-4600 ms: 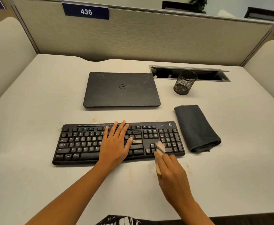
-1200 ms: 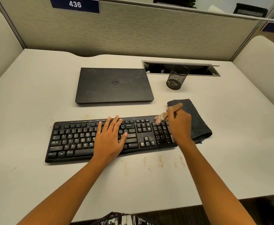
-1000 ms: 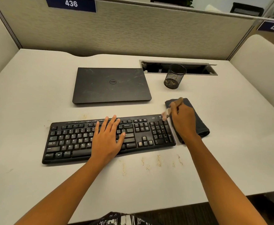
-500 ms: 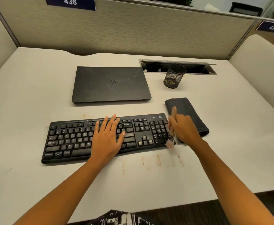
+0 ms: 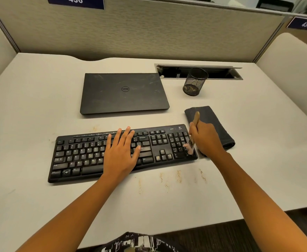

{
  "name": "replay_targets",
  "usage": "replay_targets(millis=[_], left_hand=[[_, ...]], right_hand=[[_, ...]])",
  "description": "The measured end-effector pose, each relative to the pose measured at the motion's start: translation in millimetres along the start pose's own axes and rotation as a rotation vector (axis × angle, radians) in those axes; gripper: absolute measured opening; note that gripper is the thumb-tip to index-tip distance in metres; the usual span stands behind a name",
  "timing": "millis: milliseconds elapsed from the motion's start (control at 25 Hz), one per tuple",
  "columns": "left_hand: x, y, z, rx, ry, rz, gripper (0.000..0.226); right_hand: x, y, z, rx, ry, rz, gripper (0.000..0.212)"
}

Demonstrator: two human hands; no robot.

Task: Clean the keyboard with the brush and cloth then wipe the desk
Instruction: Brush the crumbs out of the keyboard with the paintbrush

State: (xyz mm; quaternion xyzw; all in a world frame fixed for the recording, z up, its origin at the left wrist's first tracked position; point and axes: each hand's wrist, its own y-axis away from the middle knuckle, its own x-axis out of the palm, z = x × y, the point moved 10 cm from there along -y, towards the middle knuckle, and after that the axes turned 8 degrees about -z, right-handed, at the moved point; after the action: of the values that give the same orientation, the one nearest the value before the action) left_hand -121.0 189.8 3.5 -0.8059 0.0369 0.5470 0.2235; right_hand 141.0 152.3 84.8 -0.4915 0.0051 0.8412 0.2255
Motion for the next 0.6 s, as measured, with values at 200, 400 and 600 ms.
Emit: replay_targets(millis=[200, 400, 600], left_hand=[[0.3, -0.2, 0.4, 0.001, -0.005, -0.003, 0.071], [1.3, 0.0, 0.5, 0.002, 0.003, 0.005, 0.072], [0.3, 1.9, -2.3, 0.023, 0.003, 0.002, 0.069]], right_hand=[[-12.9, 10.7, -15.1, 0.162, -0.238, -0.141, 0.036], [-14.5, 20.6, -16.5, 0.171, -0.275, -0.232, 0.036], [-12.0, 15.7, -16.7, 0.142, -0.199, -0.112, 0.043]])
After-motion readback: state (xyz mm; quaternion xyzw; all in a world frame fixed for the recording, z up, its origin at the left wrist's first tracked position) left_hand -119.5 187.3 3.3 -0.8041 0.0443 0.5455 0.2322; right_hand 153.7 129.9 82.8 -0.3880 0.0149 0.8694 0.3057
